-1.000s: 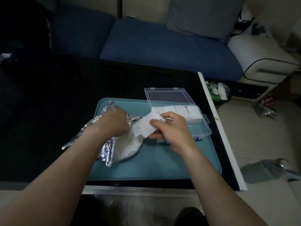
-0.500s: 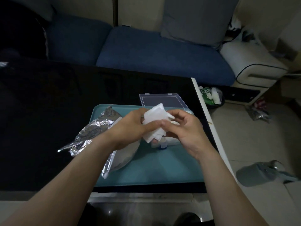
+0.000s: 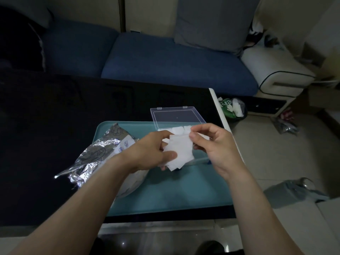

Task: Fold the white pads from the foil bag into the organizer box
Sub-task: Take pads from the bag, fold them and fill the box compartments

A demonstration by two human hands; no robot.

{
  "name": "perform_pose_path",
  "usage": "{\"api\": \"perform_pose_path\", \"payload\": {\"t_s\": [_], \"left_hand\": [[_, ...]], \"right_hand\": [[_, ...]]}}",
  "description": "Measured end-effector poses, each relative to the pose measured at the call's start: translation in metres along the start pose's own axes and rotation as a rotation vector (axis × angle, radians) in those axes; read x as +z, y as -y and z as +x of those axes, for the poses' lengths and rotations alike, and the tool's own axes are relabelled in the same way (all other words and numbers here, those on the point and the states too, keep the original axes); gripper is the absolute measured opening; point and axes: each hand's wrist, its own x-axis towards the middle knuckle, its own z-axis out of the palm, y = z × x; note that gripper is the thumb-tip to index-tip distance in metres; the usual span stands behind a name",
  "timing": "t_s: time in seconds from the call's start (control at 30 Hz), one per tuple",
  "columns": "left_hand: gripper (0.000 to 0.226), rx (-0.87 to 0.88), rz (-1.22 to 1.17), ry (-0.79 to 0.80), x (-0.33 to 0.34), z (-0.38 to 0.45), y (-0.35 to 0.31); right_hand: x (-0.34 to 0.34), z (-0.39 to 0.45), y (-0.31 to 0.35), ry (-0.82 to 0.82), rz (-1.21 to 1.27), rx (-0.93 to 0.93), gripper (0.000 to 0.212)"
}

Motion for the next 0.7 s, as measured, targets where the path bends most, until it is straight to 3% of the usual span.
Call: {"api": "perform_pose_path", "payload": {"t_s": [0.17, 0.27, 0.53, 0.7], "left_hand": [[0.016, -0.032, 0.09, -0.023, -0.001, 0.002, 0.003], [0.016, -0.074, 0.025, -0.086, 0.0, 0.004, 0.007], [0.023, -0.045, -0.221, -0.085, 0.005, 0.006, 0.003], [0.023, -0.08, -0.203, -0.139, 0.003, 0.007, 0.007]], "right_hand": [[-0.011, 0.004, 0.004, -0.19, 0.232, -0.006, 0.015], [-0.019, 0.004, 0.009, -0.106, 0.298, -0.027, 0.022], [-0.002, -0.007, 0.003, 0.229, -0.114, -0.127, 0.022], [0.003, -0.008, 0.002, 0.13, -0.137, -0.125, 0.024]]}}
